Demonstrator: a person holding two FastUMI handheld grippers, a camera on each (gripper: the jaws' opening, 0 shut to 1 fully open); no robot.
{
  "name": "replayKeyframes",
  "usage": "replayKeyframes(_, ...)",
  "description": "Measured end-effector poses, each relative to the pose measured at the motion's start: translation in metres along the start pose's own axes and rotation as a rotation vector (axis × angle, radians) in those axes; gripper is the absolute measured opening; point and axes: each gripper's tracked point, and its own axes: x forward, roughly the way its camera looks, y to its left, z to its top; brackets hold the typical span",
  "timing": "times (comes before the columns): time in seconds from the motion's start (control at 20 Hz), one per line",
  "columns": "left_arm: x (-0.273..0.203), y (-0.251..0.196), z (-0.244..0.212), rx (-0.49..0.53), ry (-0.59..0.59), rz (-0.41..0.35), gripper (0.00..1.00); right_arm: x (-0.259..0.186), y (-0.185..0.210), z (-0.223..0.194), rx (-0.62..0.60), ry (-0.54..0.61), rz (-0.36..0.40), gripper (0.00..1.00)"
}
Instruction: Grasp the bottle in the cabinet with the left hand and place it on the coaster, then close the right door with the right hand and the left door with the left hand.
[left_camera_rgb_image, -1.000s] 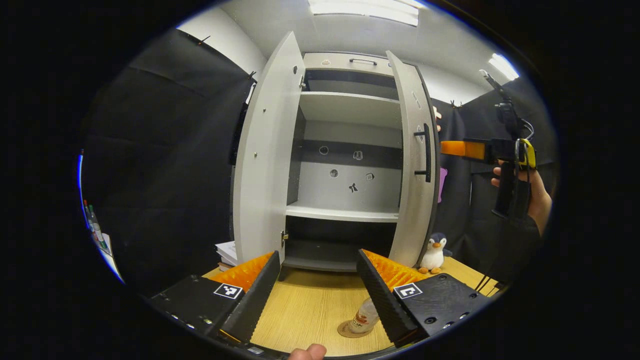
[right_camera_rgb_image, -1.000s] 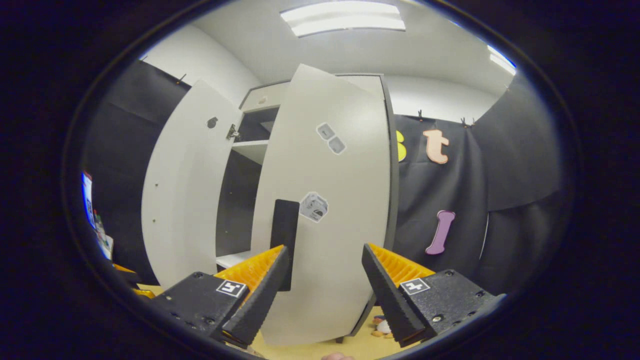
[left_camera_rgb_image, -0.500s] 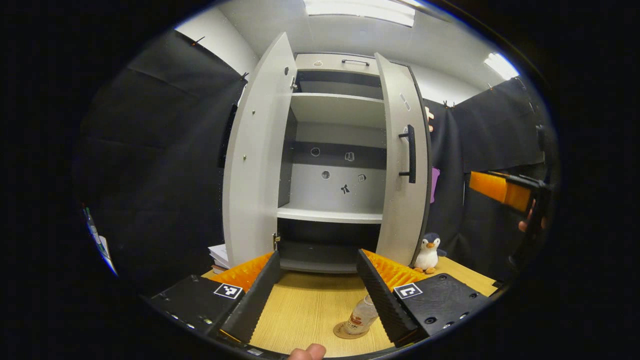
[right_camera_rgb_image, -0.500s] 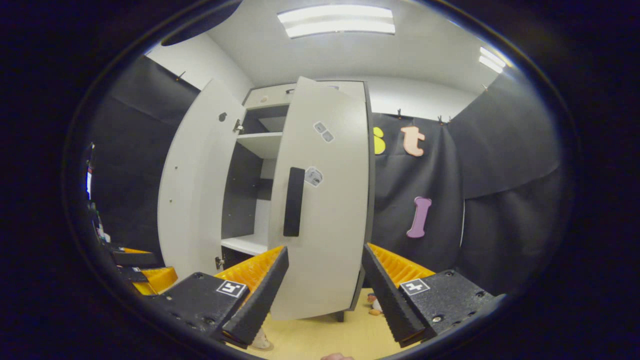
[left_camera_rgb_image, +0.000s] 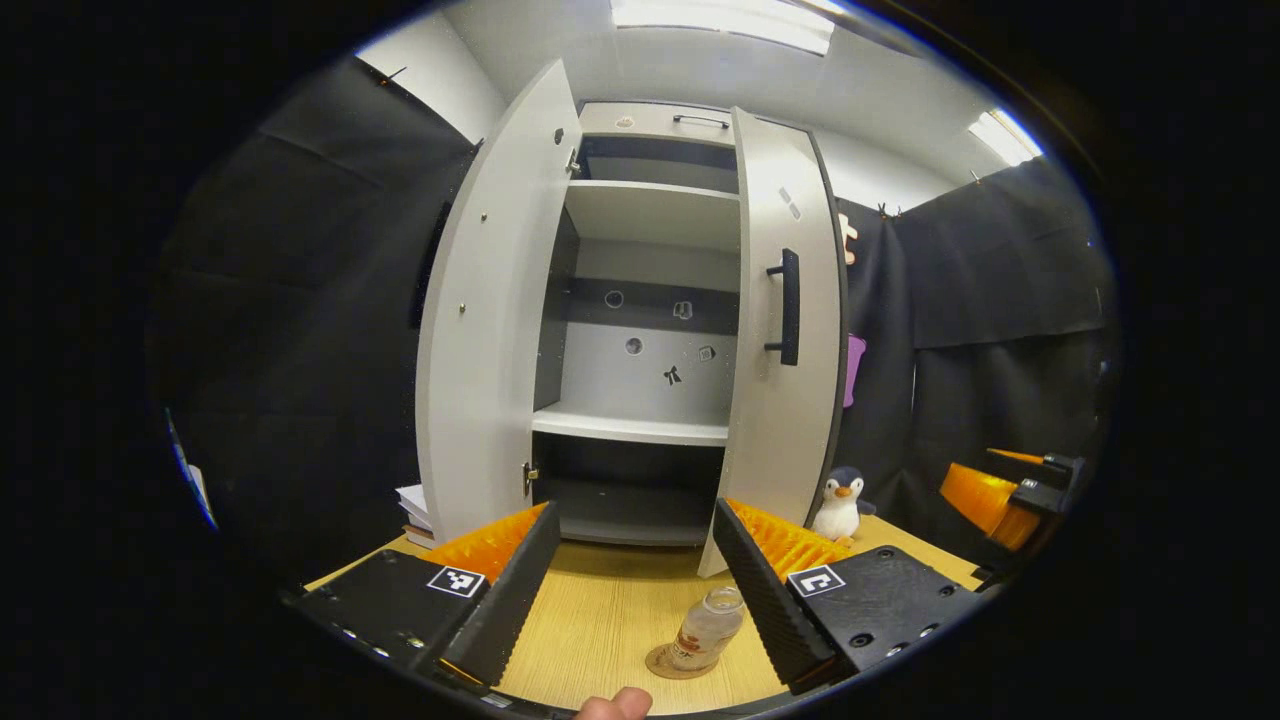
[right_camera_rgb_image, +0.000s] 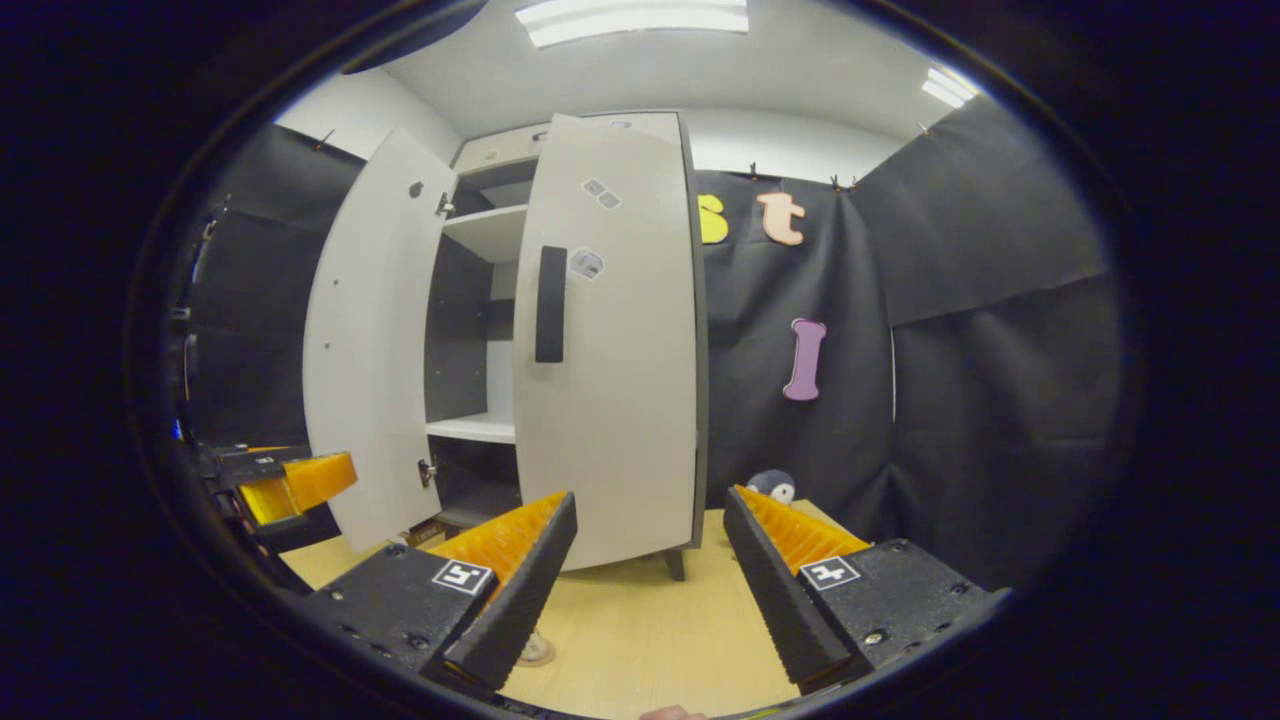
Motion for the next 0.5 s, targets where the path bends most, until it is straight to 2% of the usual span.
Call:
replayKeyframes(0.1,-0.003,0.015,0.043,-0.059,-0.103,0.014,0.94,0.005,0.004,0.000,0.002,0.008,0.015,0.97)
replayKeyframes(0.2,-0.002,0.055,0.085,-0.072,-0.179,0.113,0.94,0.008,0.008,0.003,-0.004,0.004,0.025,0.97)
replayKeyframes(0.25,-0.001,0.082,0.102,-0.066,-0.206,0.178,0.90,0.010,0.012,0.005,-0.006,-0.002,0.032,0.97)
replayKeyframes(0.35,0.000,0.134,0.126,-0.050,-0.254,0.263,0.99,0.013,0.018,0.006,-0.001,-0.006,0.051,0.97)
replayKeyframes(0.5,0.007,0.187,0.141,-0.081,-0.322,0.319,0.99,0.016,0.025,0.007,0.000,-0.007,0.068,0.97)
